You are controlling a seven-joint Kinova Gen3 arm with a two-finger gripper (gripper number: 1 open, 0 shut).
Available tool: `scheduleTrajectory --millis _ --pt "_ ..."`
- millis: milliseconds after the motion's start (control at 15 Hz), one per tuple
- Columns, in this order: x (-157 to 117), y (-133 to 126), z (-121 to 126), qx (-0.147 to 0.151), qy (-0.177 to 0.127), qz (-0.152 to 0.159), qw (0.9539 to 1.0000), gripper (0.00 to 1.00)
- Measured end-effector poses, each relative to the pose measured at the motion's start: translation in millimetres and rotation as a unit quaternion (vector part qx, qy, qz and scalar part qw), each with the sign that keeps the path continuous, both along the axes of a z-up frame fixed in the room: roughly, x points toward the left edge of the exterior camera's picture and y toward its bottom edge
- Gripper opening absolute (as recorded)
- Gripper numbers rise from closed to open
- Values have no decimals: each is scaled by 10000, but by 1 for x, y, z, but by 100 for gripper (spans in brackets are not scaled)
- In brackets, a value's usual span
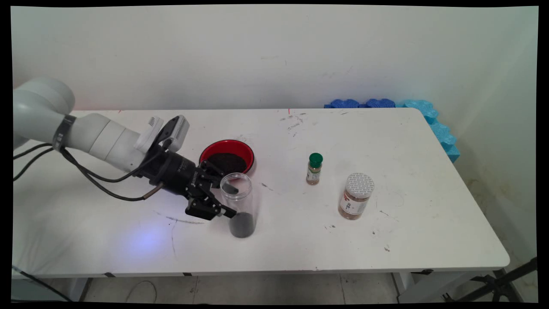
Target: Pour the black seasoning powder in the red bowl
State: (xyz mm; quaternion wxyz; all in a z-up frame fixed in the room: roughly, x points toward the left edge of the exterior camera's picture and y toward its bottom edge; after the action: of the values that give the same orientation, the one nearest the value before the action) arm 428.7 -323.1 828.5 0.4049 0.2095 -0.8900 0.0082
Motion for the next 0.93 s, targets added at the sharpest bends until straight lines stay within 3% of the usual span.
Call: scheduleTrajectory --millis 333,933 --pt "3 0 11 5 95 49 9999 0" --pt "15 -8 52 -213 448 76 9987 0"
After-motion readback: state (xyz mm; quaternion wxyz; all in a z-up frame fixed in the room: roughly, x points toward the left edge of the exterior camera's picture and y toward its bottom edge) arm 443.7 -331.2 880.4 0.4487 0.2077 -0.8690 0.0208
